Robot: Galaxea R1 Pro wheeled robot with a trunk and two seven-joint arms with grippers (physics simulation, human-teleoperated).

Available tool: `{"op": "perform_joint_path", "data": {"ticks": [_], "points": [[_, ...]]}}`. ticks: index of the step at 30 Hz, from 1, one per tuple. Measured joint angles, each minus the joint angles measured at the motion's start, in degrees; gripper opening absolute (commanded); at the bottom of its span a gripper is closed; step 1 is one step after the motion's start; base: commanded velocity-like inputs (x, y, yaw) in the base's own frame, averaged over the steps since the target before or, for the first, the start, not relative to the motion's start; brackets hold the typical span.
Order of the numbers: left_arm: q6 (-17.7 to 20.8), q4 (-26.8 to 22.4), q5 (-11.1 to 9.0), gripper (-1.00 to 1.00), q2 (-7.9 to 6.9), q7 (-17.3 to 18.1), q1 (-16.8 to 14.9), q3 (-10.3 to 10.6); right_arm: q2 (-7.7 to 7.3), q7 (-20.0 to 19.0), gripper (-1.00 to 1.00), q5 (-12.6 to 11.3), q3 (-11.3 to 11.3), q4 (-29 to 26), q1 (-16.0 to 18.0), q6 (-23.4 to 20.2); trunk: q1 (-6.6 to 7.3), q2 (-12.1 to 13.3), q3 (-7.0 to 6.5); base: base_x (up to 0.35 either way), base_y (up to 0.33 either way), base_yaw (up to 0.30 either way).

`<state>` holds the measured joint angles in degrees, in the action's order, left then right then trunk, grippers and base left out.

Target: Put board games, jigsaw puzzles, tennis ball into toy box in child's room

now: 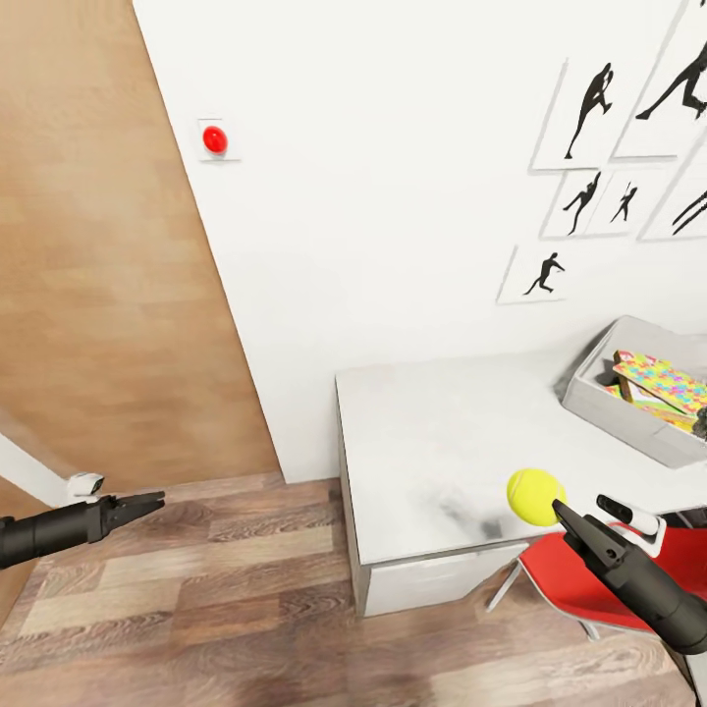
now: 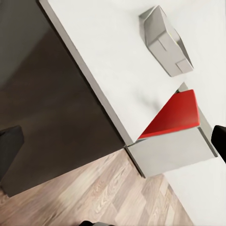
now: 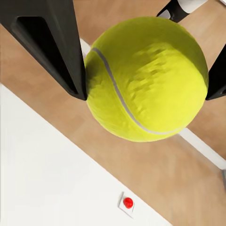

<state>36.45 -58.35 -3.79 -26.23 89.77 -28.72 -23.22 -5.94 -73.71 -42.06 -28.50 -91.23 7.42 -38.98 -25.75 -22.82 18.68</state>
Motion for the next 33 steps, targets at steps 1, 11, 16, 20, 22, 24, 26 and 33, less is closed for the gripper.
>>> {"op": "perform_joint_path", "data": {"ticks": [1, 11, 16, 20, 22, 24, 26, 33], "points": [[-0.02, 0.0, 0.0, 1.0, 0.02, 0.0, 0.0, 0.01, -0.01, 0.0, -1.0, 0.0, -0.02, 0.0, -0.02, 0.03, 0.0, 0.0, -0.1, 0.0, 0.0, -0.125], [0.02, 0.0, -0.04, 1.0, 0.01, 0.0, 0.0, -0.03, -0.08, -0.07, -1.0, 0.0, -0.21, 0.05, -0.01, 0.09, 0.0, 0.0, -1.05, 0.0, 0.0, -0.125], [0.03, 0.01, -0.08, 1.0, -0.46, 0.0, 0.0, -1.19, -0.04, -0.08, -1.0, 0.0, -0.17, 0.0, -0.08, 0.09, 0.0, 0.0, -1.52, 0.0, -0.068, -0.124], [0.25, 0.02, -0.18, 1.0, -0.79, -0.01, 0.0, -2.57, -0.03, -0.08, -1.0, 0.01, -0.21, 0.0, -0.08, 0.09, 0.0, 0.0, -1.9, 0.0, -0.155, -0.123], [0.36, 0.02, -0.22, 1.0, -0.95, -0.01, 0.0, -2.9, -0.03, -0.08, -1.0, 0.01, -0.22, -0.01, -0.09, 0.1, 0.0, 0.0, -2.09, 0.0, -0.229, -0.129], [0.78, 0.03, -0.31, 1.0, -1.71, -0.01, 0.0, -3.16, -0.03, -0.07, -1.0, 0.01, -0.23, -0.03, -0.09, 0.09, 0.0, 0.0, -2.28, 0.0, -0.274, -0.149], [1.48, -0.09, -0.48, 1.0, -2.1, -0.01, 0.0, -3.25, -0.03, -0.07, -1.0, 0.02, -0.23, -0.03, -0.09, 0.1, 0.0, 0.0, -2.46, 0.0, -0.288, -0.161], [3.19, -0.39, -1.48, 1.0, -2.43, -0.01, -0.22, -4.38, -0.1, -0.07, -1.0, 0.01, -0.28, -0.03, -0.1, 0.08, 0.0, 0.0, -3.07, 0.0, -0.301, -0.179]]}}
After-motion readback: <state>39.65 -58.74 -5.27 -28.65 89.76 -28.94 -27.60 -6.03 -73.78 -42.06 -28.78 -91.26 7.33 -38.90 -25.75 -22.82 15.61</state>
